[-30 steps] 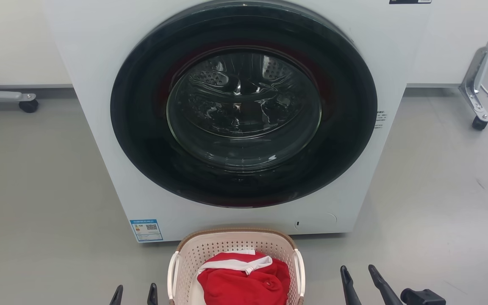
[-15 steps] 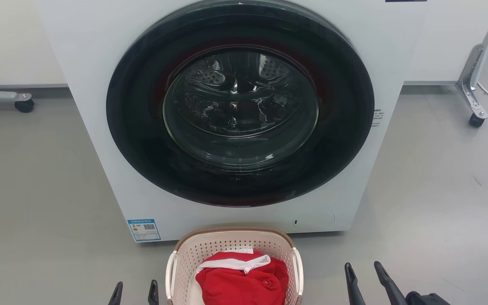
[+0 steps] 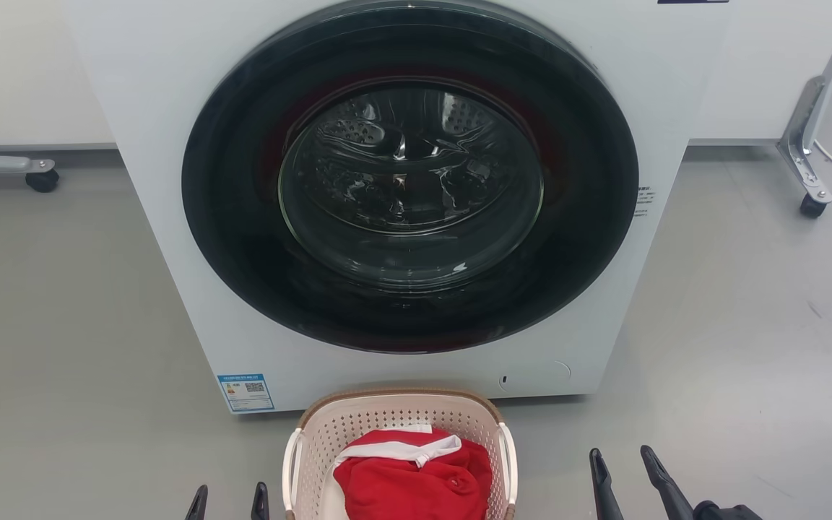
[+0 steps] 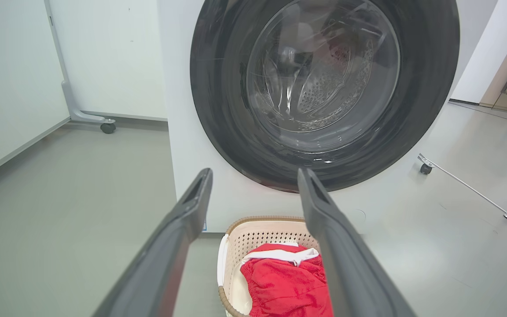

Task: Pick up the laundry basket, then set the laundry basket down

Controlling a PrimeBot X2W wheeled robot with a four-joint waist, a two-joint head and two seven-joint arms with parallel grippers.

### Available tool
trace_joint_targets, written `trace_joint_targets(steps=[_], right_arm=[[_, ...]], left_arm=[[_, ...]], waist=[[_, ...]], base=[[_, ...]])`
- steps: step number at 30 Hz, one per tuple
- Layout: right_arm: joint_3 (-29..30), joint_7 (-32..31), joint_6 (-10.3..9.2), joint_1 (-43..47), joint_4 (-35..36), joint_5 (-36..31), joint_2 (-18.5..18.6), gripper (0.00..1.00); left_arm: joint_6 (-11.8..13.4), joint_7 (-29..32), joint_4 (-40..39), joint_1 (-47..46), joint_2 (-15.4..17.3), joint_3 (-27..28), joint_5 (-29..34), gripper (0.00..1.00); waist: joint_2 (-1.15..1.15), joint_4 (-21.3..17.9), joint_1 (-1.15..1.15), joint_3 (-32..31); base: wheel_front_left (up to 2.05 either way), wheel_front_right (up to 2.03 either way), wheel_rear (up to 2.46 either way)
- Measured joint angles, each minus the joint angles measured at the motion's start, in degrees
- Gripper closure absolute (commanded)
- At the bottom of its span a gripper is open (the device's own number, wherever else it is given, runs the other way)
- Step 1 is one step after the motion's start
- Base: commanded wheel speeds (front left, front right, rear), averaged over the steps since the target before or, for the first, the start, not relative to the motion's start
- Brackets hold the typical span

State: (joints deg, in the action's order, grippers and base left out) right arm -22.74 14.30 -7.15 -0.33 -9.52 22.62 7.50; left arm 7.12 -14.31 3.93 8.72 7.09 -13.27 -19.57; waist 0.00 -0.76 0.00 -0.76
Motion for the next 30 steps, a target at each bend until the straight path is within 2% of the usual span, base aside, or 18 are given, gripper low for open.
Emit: trace_joint_targets(steps=[1, 2, 10, 14, 30], right_arm=[[0.04, 0.0, 0.0, 0.0, 0.05, 0.0, -0.02, 0.0], [0.11, 0.0, 0.0, 0.01, 0.09, -0.03, -0.04, 1.0], [0.19, -0.38, 0.13, 1.75, -3.3, 0.35, -0.16, 1.0], [1.44, -1.2, 0.64, 1.74, -3.35, 2.93, -0.34, 1.0], [6.48, -4.81, 2.82, 0.92, -3.87, 14.6, -1.2, 1.0]], left_arm=[[0.0, 0.0, -0.02, 0.0, 0.0, 0.02, 0.01, 0.0], [0.0, 0.0, -0.09, 0.01, 0.0, 0.02, 0.01, 1.0], [-0.15, 0.32, 3.19, 0.14, -0.18, -0.19, -0.91, 1.0], [-0.65, 1.18, 3.45, 0.07, -0.35, 0.47, -2.64, 1.0], [-3.14, 4.74, 5.01, -1.27, -1.12, 3.75, -15.43, 1.0]], waist=[[0.0, -0.01, 0.0, -0.03], [0.0, -0.03, 0.0, -0.07], [0.0, -0.02, 0.0, -0.07], [0.0, 0.01, 0.0, -0.01], [0.0, 0.14, 0.0, 0.16]], base=[[0.0, 0.0, 0.0], [0.0, 0.0, 0.0], [0.0, 0.0, 0.0], [0.0, 0.0, 0.0], [0.0, 0.0, 0.0]])
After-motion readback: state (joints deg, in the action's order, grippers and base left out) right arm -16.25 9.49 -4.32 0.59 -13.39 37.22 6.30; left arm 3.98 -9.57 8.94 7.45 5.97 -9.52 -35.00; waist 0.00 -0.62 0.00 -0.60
